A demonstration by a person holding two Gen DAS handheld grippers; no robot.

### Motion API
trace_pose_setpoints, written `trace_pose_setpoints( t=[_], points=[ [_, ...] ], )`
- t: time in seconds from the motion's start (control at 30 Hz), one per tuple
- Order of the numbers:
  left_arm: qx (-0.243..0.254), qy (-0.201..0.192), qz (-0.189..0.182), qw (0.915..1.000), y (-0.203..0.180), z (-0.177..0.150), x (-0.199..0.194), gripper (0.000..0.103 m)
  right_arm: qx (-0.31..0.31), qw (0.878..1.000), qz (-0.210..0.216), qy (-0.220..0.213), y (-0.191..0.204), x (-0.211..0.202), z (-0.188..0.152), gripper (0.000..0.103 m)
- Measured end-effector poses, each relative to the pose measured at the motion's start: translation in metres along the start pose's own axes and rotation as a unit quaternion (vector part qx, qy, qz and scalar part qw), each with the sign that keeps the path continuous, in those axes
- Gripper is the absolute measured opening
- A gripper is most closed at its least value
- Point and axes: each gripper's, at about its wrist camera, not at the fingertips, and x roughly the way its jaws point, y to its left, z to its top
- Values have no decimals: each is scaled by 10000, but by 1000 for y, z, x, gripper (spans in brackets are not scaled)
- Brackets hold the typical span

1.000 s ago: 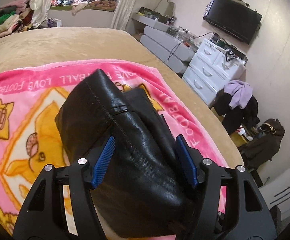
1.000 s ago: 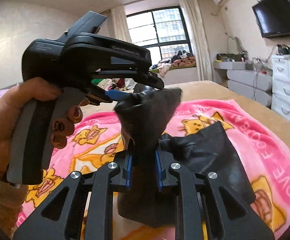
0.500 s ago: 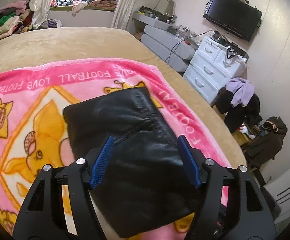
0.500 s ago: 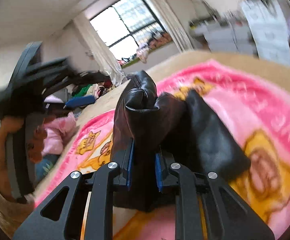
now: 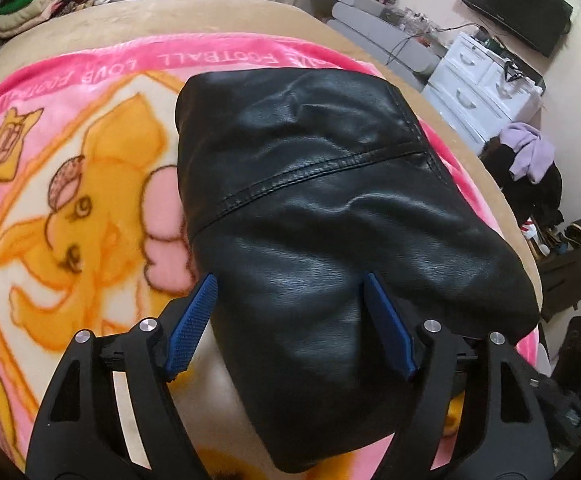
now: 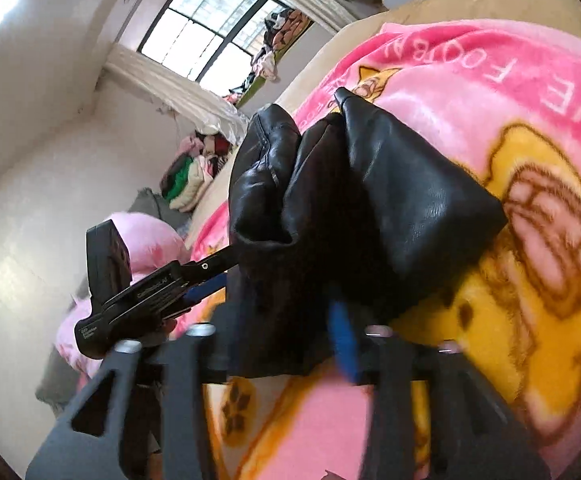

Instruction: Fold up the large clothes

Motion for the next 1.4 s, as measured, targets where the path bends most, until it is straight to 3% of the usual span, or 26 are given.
trace_pose_setpoints(
  t=[0.07,0.17,0.33,0.43,0.5,0.57,0.67,0.77,0.9,1.0,1.07,1.13,1.23,1.33,1.4],
  points=[
    [-50,-1,-77,10000,3,0,-1,67,-109,9999,23,49,2,-4,8,79],
    [6,-3,-63,10000,1,0,-1,68,-212,9997,-90,0,4,-2,32,89],
    [87,-36,-6,10000,-4,0,-2,68,-96,9986,-209,471,9,32,76,89],
    [102,-44,-4,9999,-5,0,-2,68,-365,9948,-580,758,17,55,92,89],
    [153,-61,35,9999,-6,0,-2,69,-712,9905,-712,933,25,71,95,86],
    [218,-62,101,9997,-7,0,-1,69,-1177,9827,-930,1086,35,86,91,63],
    [307,-63,179,9993,-8,2,0,69,-1964,9687,-1209,916,54,94,79,42],
    [233,-44,83,9997,-6,5,-3,73,-2643,9534,-1324,597,74,88,69,31],
    [78,-248,-290,9992,-6,16,-23,79,-3089,9438,-1171,-82,96,54,73,30],
    [145,-399,-262,9988,-10,18,-30,82,-3213,9393,-1127,-431,90,36,86,30],
    [66,-267,-212,9994,-7,15,-19,83,-3120,9422,-1173,-350,71,32,93,30],
    [-170,-63,-335,9993,-1,9,-2,83,-2922,9471,-1325,5,42,41,95,30],
    [-366,175,-506,9979,1,0,15,91,-2134,9645,-1431,608,-5,60,99,32],
    [-555,269,-688,9957,-2,-6,24,93,-1631,9755,-1348,595,-32,55,107,39],
    [-535,315,-689,9957,-9,-8,27,94,-1741,9713,-1526,546,-32,55,106,49]
  ],
)
